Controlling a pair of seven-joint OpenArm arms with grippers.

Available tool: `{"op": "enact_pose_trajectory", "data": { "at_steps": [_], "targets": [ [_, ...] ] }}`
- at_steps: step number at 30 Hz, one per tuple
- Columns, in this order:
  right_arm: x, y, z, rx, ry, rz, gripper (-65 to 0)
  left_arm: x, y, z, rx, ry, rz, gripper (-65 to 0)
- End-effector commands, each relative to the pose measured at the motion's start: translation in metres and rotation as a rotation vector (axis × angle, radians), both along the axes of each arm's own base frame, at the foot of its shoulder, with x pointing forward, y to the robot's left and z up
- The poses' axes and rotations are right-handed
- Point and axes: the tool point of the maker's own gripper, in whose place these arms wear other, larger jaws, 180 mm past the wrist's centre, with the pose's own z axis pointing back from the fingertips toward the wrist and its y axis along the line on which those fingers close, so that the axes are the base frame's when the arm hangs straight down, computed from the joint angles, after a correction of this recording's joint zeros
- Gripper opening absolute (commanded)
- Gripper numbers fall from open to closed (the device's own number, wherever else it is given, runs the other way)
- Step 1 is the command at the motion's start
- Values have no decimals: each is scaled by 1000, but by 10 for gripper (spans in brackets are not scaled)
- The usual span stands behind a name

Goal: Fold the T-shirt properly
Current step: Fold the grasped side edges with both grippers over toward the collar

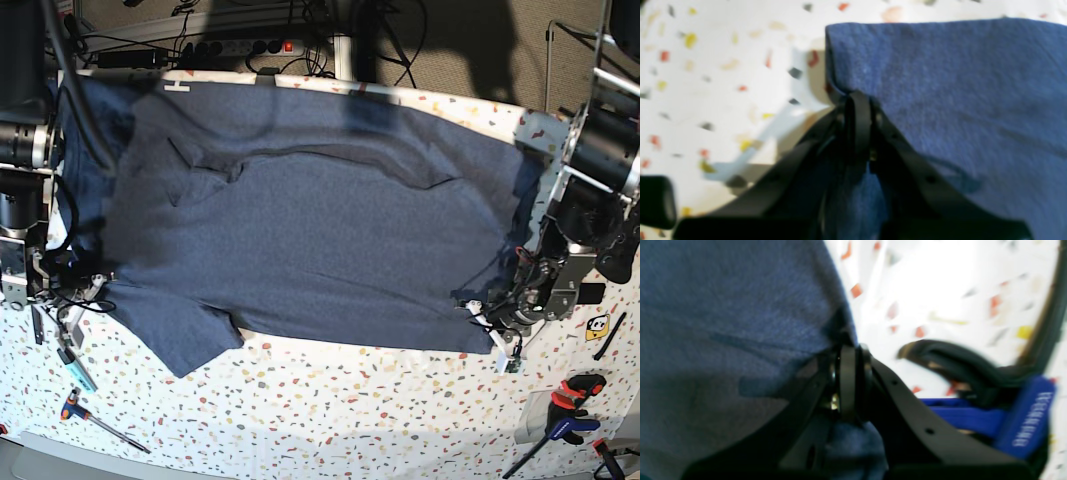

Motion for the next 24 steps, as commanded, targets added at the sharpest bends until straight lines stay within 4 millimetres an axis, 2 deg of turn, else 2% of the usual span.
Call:
{"op": "enact_pose_trajectory", "data": {
  "at_steps": [1,7,11,16,21,24],
  "targets": [
    [22,-7,36,-4,-94,4,-650,17,3,26,-15,-52,-4,-650],
    [33,4,58,-41,-155,58,-650,25,17,62,-28,-94,3,-650],
    [27,20,63,-1,-207,98,-650,18,39,75,2,-121,23,-650],
    [-2,30,67,21,-234,147,-650,-13,50,78,56,-159,-2,-650],
    [-33,28,80,49,-289,119,-650,-46,53,81,167,-202,-25,-650],
    [-54,23,89,40,-324,100,-650,-59,52,83,190,-220,-27,-650]
  ]
}}
